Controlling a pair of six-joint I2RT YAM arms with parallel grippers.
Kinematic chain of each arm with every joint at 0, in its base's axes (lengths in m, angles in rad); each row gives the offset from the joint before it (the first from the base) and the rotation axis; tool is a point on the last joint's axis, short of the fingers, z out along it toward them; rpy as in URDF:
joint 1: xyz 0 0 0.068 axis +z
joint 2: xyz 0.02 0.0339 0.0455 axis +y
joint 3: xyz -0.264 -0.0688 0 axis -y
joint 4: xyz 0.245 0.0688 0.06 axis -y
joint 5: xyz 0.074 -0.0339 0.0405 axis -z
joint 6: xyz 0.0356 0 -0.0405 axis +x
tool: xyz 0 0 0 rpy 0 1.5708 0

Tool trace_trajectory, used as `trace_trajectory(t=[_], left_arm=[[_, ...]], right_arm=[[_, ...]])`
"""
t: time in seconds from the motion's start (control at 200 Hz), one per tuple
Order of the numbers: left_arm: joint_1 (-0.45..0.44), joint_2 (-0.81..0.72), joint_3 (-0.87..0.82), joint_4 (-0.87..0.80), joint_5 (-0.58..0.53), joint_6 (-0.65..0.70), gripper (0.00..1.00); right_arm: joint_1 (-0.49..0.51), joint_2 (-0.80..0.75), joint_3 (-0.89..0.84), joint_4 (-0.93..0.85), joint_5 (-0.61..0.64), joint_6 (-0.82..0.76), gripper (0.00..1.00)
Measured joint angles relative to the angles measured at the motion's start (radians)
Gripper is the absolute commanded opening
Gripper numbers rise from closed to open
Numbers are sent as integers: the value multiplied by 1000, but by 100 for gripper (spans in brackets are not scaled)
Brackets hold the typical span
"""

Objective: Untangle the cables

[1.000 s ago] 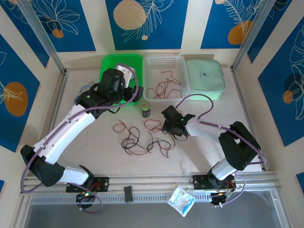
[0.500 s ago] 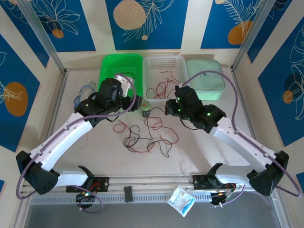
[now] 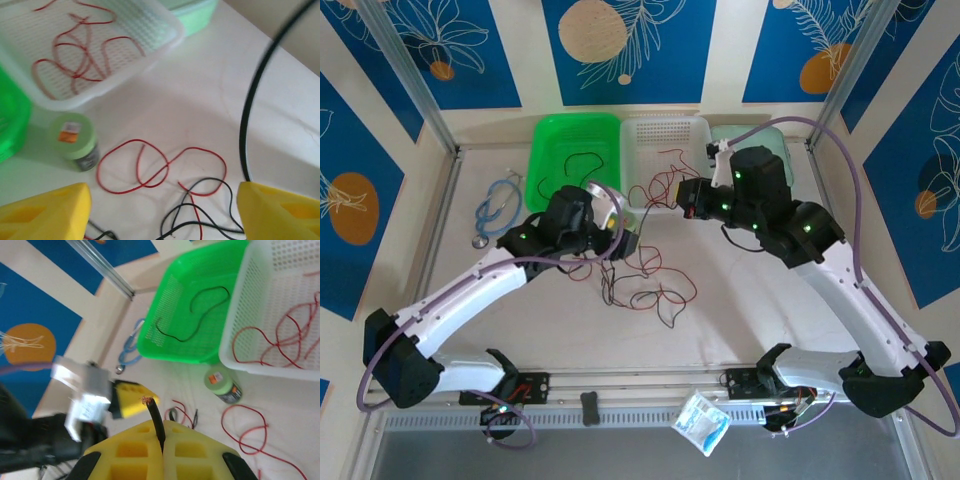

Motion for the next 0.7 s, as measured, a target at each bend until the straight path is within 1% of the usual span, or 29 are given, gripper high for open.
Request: trace_trajectory(t=[0.135,0.36,0.415,0.495,0.545,0.6,0.7], left_arm=[[-52,2,-69,83,29,25,82],[-66,66,-144,249,26,28,82],[-71,90,-159,284,27,28,80],[-74,122,-181,334,26,29,71],[-75,142,-195,363,20,21,67],[-77,156,-214,389,6,23,65],[-79,166,-265,446,-35,13,65]], right_arm=[[-4,6,39,1,-37,-6,0],[-5,13,53,-5,-80,-5,0],[-5,13,61,-9,-87,-5,0],[-5,13,81,-18,-92,-5,0],[-5,12,97,-22,-96,-5,0],[-5,10,112,-23,-98,-6,0],[-5,8,145,-31,-101,-6,0]])
